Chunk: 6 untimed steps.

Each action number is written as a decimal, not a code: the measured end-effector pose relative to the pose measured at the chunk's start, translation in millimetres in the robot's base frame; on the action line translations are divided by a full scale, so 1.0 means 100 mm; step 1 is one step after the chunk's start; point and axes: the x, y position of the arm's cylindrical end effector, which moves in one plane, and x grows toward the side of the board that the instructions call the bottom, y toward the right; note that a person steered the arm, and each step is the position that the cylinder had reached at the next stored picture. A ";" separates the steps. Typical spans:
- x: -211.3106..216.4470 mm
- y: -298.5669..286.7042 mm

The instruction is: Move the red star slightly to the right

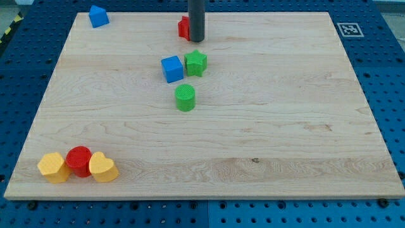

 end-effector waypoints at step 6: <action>-0.28 -0.47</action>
